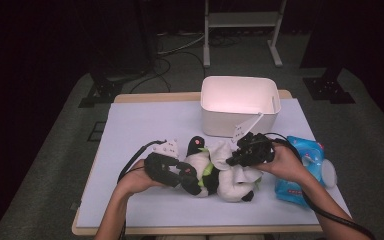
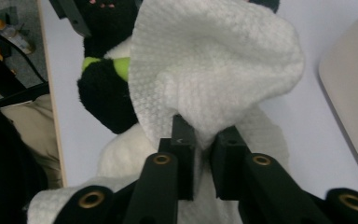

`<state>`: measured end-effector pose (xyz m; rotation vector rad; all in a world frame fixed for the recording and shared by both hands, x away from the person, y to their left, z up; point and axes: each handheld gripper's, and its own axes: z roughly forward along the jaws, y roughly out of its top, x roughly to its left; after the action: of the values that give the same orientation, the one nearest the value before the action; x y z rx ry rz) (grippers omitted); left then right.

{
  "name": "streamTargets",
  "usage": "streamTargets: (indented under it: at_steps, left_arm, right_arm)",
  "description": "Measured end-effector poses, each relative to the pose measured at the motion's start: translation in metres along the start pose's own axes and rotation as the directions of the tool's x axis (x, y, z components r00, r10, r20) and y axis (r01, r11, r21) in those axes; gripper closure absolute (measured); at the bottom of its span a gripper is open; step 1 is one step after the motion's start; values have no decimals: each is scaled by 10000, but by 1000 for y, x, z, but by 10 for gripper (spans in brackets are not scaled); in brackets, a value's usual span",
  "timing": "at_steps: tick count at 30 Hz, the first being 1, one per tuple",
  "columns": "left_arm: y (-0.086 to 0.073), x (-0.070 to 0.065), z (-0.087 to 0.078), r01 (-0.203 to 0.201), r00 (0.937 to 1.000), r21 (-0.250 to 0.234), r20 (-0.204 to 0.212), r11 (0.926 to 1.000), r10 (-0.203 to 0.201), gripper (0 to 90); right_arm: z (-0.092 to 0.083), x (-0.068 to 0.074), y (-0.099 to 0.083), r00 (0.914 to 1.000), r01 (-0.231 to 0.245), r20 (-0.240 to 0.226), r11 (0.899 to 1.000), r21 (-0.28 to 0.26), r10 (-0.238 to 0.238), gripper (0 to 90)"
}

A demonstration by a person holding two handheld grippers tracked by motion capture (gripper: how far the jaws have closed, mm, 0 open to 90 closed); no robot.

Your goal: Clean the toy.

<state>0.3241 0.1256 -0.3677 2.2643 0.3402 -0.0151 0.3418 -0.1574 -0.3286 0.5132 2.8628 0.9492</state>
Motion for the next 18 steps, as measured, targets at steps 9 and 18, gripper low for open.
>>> streamTargets:
  at_steps: [9,18]
  left_arm:
    - [1,-1,1,-23,10000,34,-18,10000,23,516]
    - [0,-1,1,-38,10000,51,-11,10000,38,516]
  right_arm:
    - [1,12,20,9972,612,-426,9981,53,-610,832]
    - [24,15,40,9926,1020,-710,9939,422,-988,832]
